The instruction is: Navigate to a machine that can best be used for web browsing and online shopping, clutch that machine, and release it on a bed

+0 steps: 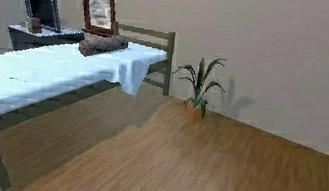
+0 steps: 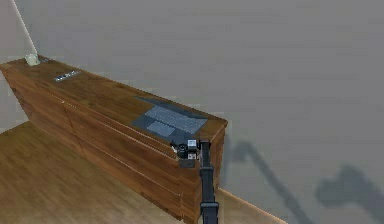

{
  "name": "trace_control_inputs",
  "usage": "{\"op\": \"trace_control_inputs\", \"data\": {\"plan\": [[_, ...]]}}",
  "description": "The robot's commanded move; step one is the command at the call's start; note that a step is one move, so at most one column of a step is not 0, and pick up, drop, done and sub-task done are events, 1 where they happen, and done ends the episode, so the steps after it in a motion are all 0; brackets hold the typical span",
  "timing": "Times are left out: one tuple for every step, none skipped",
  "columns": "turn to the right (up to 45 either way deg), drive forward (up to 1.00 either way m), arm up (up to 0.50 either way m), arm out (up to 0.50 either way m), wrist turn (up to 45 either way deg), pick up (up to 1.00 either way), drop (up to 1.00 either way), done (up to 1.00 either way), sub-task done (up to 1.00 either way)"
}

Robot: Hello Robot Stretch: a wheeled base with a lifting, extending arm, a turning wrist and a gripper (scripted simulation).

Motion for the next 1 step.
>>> {"op": "trace_control_inputs", "data": {"plan": [[0.0,0.0,0.1,0.0,0.0,0.0,0.0,0.0,0.0]]}}
